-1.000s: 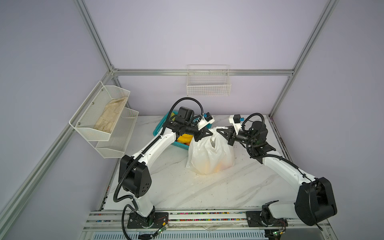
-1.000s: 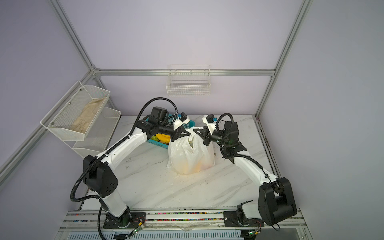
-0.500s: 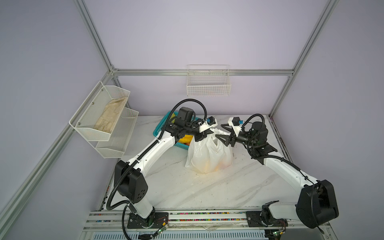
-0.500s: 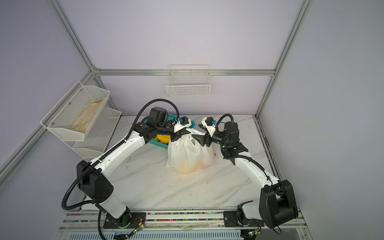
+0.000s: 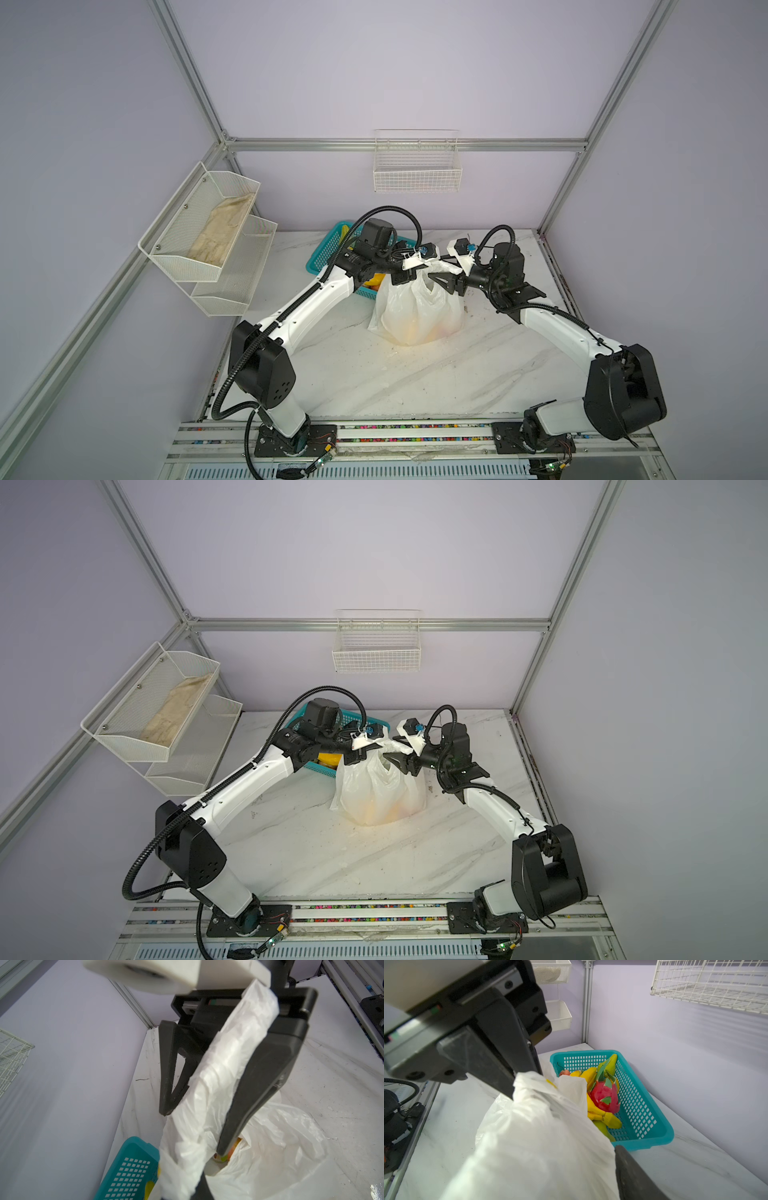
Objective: Place the fake fruits into the plastic bag and tie a complex knot
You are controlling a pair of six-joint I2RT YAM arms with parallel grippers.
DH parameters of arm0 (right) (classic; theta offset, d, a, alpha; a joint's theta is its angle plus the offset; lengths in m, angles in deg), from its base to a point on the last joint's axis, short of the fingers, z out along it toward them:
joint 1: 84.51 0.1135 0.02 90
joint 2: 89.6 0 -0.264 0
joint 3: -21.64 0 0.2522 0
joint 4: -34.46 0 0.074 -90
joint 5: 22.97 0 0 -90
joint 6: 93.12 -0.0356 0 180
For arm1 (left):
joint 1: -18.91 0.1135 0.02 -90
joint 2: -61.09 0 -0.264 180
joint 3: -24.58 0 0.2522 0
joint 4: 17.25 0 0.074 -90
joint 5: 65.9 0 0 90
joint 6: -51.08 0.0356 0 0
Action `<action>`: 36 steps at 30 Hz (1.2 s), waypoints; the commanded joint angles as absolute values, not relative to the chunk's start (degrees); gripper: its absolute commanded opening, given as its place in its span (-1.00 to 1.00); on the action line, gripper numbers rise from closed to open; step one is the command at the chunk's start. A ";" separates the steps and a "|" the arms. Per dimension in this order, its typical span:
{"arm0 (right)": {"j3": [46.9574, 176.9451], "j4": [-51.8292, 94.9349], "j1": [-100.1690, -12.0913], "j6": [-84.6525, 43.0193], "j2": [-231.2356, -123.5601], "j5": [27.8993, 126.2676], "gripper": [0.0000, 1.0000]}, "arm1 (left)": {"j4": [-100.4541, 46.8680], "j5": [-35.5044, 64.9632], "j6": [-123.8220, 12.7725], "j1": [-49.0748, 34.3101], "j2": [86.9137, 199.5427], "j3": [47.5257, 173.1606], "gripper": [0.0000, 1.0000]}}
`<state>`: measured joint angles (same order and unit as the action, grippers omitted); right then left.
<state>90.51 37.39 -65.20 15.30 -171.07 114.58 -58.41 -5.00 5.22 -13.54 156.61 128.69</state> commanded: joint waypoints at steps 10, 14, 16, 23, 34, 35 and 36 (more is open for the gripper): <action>93.05 38.02 -63.20 15.67 -173.14 113.37 -0.46 | -56.22 -6.49 4.37 -14.05 153.62 126.51 -1.00; 93.02 38.22 -63.18 15.36 -172.70 111.62 -0.84 | -56.15 -5.55 2.36 -14.08 153.20 125.83 -1.00; 92.65 38.95 -63.15 14.94 -172.23 111.15 -1.00 | -56.14 -4.64 1.13 -14.03 153.09 125.32 -0.94; 90.90 41.33 -63.02 13.06 -170.15 109.57 -1.00 | -56.53 -2.62 -3.13 -12.68 150.80 121.51 -0.47; 90.68 40.21 -63.03 13.53 -168.61 108.15 -0.88 | -57.78 -2.41 -5.62 -11.56 153.16 124.33 -0.88; 90.84 39.83 -63.03 13.66 -168.56 106.84 -0.83 | -57.27 -3.37 -6.03 -11.51 152.75 124.00 -0.95; 91.01 39.62 -63.03 13.67 -168.61 105.88 -0.81 | -56.60 -4.33 -6.47 -11.42 152.36 123.42 -1.00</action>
